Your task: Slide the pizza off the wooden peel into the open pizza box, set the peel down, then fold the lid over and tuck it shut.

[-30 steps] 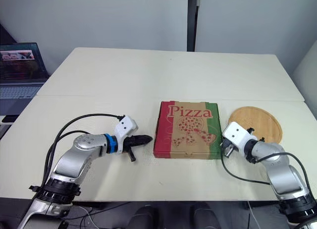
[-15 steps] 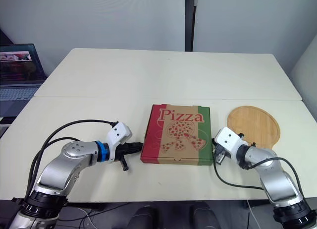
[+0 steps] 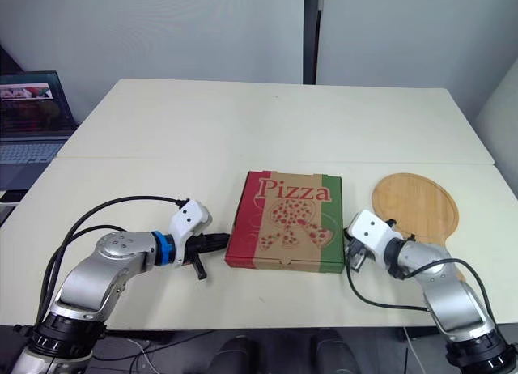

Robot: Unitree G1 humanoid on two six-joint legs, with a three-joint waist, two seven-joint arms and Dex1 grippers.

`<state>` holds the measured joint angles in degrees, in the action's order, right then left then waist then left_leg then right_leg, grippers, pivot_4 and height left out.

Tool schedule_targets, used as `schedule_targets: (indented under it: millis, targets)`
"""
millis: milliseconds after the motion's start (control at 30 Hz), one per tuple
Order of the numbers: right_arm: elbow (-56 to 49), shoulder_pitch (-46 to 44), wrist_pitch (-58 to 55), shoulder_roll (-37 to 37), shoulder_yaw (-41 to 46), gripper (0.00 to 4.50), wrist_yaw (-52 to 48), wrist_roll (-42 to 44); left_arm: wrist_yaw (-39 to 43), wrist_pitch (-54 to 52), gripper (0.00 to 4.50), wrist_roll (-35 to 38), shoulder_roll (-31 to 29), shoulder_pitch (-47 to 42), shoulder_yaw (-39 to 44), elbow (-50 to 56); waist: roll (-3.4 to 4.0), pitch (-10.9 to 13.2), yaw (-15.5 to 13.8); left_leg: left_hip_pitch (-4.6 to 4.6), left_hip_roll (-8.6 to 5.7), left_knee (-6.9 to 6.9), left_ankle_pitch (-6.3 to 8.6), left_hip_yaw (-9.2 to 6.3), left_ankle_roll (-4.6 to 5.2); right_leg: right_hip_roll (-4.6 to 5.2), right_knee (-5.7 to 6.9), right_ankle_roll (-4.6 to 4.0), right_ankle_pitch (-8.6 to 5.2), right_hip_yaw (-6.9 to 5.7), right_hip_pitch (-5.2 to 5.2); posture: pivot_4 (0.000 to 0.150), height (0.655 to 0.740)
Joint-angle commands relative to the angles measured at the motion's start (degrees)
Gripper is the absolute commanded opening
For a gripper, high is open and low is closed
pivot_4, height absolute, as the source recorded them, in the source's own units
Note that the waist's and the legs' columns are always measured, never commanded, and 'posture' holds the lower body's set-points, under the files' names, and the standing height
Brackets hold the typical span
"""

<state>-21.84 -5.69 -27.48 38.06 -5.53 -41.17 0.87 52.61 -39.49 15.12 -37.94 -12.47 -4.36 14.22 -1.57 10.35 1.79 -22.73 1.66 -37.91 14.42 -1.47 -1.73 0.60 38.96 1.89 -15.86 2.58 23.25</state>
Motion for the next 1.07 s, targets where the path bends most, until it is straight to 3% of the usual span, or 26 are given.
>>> schedule_targets:
  millis: [33, 300, 433, 500, 800, 1067]
  targets:
    - [-2.1, -0.9, 0.6, 0.4, 0.9, 0.03, -0.9, 1.6, 0.7, -0.2, 0.00, 2.5, 0.6, 0.0, -0.7, 3.0, 0.00, 0.0, 0.0, 0.00, 0.00, 0.00, 0.00, 0.00, 0.00, 0.00, 0.00, 0.00, 0.00, 0.00, 0.00, 0.150, 0.7400]
    - [-2.4, -0.2, 0.9, 2.6, 3.5, 0.03, -1.9, 2.7, 0.7, 2.7, 0.00, 1.8, -1.8, -0.3, 2.4, -0.3, 0.00, 0.0, 0.0, 0.00, 0.00, 0.00, 0.00, 0.00, 0.00, 0.00, 0.00, 0.00, 0.00, 0.00, 0.00, 0.150, 0.7400]
    - [-0.4, 1.4, 2.6, 4.6, 13.3, 0.03, -2.6, 6.9, 0.8, 9.4, 0.00, 1.8, -5.7, 0.3, 9.9, -7.4, 0.01, 0.0, 0.0, 0.01, 0.01, 0.00, 0.00, 0.00, 0.00, 0.00, -0.01, -0.01, 0.00, -0.02, 0.00, 0.150, 0.7400]
    - [1.5, 3.6, 5.0, 6.1, 18.8, 0.03, -4.5, 9.1, 3.0, 7.9, 0.00, 5.5, -7.5, 2.1, 14.8, -9.3, 0.00, 0.0, 0.0, 0.01, 0.01, 0.02, 0.00, 0.00, 0.00, 0.00, -0.02, -0.01, -0.01, -0.02, 0.01, 0.150, 0.7400]
    - [19.4, 13.2, 16.9, 15.2, 35.9, 0.03, -10.7, 9.9, -0.7, 27.8, 0.00, -3.9, -14.8, 6.7, 20.8, -28.9, 0.00, 0.0, -0.1, 0.03, -0.04, 0.06, 0.01, 0.12, 0.01, 0.15, -0.09, -0.04, -0.04, -0.02, -0.01, 0.150, 0.7400]
    - [29.3, 15.2, 23.1, 18.1, 37.8, 0.03, -11.0, 8.6, 1.9, 26.0, 0.00, -1.7, -15.6, 5.4, 20.8, -30.3, 0.00, 0.0, -0.1, 0.06, -0.01, 0.07, 0.01, 0.17, 0.01, 0.15, -0.07, 0.02, -0.08, 0.01, -0.02, 0.150, 0.7400]
